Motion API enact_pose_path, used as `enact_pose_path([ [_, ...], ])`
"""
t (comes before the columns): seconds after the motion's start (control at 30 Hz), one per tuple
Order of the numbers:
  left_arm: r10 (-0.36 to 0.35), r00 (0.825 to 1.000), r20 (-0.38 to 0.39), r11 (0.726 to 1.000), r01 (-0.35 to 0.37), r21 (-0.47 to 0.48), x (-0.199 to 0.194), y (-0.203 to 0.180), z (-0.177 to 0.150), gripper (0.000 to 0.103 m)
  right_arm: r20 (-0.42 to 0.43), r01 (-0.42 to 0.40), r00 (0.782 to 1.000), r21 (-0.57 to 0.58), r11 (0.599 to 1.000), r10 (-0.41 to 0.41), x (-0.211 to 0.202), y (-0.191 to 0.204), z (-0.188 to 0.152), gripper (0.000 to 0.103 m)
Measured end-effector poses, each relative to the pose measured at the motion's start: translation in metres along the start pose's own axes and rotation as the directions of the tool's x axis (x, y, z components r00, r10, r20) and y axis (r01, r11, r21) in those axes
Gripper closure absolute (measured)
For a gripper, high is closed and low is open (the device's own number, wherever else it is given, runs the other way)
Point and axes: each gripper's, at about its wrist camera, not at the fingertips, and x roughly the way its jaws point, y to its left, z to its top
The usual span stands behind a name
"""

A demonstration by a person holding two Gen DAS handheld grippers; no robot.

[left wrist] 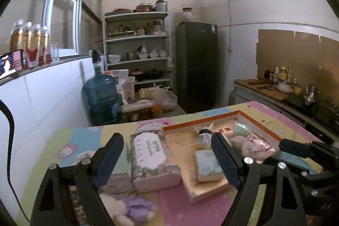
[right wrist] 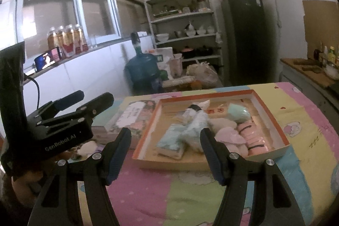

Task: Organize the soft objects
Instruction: 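Move both open tools back toward the pile of soft items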

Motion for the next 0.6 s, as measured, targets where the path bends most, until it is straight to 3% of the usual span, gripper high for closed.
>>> enact_pose_path([
  [0.43, 0.026, 0.998, 0.049, 0.997, -0.023, -0.068, -0.06, 0.045, -0.024, 0.019, 0.059, -0.069, 0.996, -0.007, 0.998, 0.069, -0.017, 0.056, -0.023, 0.034],
  [0.6, 0.077, 0.996, 0.046, 0.994, -0.073, -0.078, -0.075, 0.061, -0.033, 0.019, 0.053, -0.084, 0.995, -0.028, 0.996, 0.086, -0.015, 0.079, -0.033, 0.034],
])
